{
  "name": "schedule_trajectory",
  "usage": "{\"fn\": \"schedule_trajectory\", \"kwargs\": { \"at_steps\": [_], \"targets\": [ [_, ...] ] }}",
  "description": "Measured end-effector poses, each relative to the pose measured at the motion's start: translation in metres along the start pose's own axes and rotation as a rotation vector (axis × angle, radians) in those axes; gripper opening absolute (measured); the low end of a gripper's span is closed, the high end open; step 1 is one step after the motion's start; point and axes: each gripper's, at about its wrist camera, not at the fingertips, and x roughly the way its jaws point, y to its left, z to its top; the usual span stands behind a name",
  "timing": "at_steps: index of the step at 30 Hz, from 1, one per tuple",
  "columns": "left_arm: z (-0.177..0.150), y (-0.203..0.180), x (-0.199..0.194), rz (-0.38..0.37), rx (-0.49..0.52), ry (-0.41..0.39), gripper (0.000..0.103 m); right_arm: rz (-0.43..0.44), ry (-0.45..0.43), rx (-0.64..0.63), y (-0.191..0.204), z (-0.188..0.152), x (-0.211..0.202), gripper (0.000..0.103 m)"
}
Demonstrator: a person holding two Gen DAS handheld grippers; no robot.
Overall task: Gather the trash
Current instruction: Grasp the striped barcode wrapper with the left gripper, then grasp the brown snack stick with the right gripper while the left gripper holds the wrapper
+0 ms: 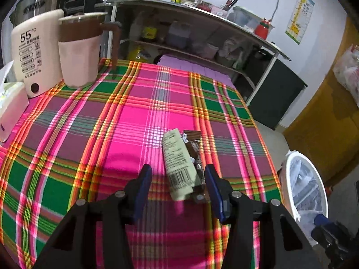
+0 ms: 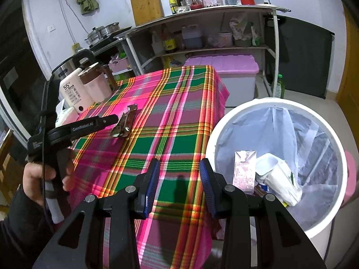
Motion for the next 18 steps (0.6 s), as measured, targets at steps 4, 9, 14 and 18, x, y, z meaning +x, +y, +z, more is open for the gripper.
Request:
{"fn": "schedule_trajectory", "kwargs": {
  "at_steps": [4,9,14,18],
  "targets": [
    [-0.001,0.004,0.013,0.026,-0.006,0.041,0.048,0.003,0.008,-0.006,0.002,0.003,0.005,0.038],
    [-0.004,0.004,0.014,0.059,0.014,0.037,0.030,0.004,0.014,-0.012,0.005,0.005,0.009,0.038],
    [-0.007,0.006,0.009,0.052,0.028,0.040,0.023,0.009,0.015,-0.024,0.011,0.008,0.013,0.038],
    [-0.012,0.009,-0.002,0.039,0.033,0.033,0.023,0.018,0.017,-0.039,0.019,0.012,0.017,0.038]
  ]
}}
